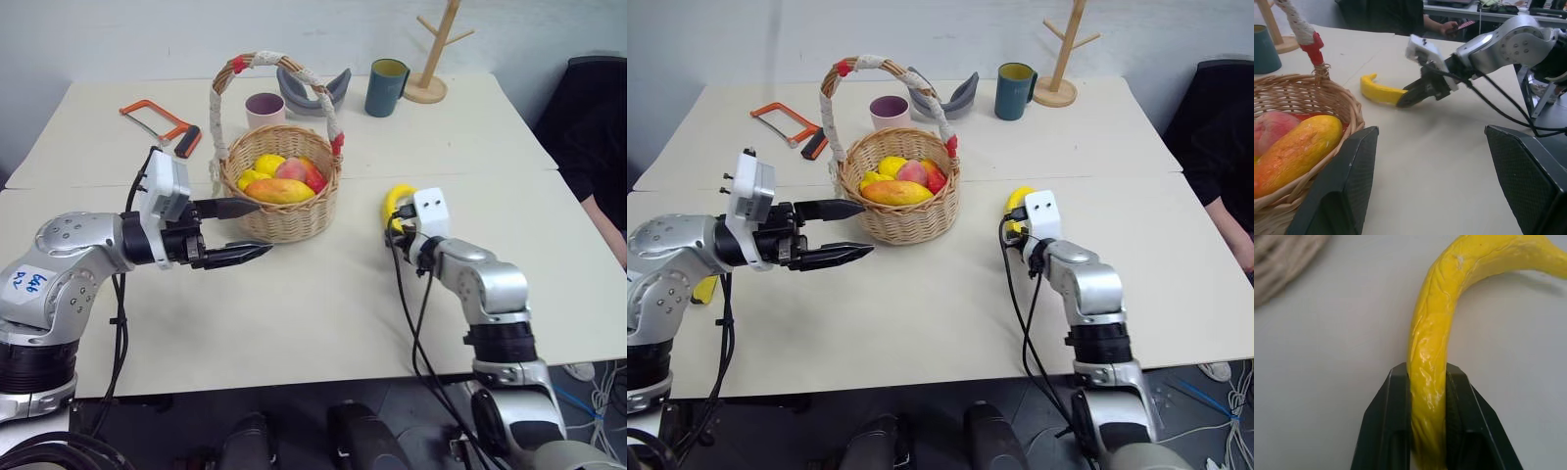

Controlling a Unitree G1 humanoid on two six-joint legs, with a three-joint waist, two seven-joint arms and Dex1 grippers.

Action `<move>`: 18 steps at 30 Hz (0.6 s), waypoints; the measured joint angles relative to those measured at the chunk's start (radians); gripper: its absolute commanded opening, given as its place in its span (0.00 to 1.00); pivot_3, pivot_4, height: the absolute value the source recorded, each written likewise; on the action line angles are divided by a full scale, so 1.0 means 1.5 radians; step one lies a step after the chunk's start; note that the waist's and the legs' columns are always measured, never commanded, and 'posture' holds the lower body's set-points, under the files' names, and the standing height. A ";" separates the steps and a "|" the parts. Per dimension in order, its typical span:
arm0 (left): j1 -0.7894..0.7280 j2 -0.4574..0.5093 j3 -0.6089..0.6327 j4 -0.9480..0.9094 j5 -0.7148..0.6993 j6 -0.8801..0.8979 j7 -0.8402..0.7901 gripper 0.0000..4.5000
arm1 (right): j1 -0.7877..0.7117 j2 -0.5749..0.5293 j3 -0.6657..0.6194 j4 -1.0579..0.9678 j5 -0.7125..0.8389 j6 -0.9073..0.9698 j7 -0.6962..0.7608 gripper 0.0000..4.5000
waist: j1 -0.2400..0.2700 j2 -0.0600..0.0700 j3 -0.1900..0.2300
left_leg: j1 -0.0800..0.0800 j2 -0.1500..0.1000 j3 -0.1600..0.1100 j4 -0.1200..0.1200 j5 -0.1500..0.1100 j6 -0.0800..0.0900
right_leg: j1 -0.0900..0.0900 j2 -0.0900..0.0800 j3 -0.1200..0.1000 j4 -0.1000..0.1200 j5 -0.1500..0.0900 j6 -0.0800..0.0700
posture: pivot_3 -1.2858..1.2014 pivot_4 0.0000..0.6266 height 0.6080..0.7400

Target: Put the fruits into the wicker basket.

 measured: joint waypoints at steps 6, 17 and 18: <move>0.015 0.008 0.023 0.001 0.001 0.001 0.009 0.81 | 0.028 -0.132 -0.017 -0.196 0.181 0.103 0.186 0.09 | 0.000 0.000 0.000 | 0.000 0.001 0.000 0.000 0.000 0.001 | 0.001 0.000 0.000 -0.001 0.000 0.000 | 0.52 0.24 1.00; 0.026 0.029 0.051 0.000 0.000 0.003 0.016 0.81 | -0.250 0.002 0.108 -0.042 0.218 0.064 0.196 0.09 | -0.004 0.000 0.000 | 0.000 0.001 0.000 0.001 0.000 0.001 | 0.000 0.000 0.000 0.000 0.000 0.000 | 0.52 0.24 1.00; 0.026 0.029 0.050 -0.003 0.000 0.004 0.018 0.81 | -0.272 0.021 0.127 -0.002 0.195 0.042 0.187 0.09 | -0.004 0.000 0.000 | 0.000 0.000 0.000 0.001 0.000 0.001 | -0.001 0.000 0.000 0.000 0.000 0.000 | 0.52 0.24 1.00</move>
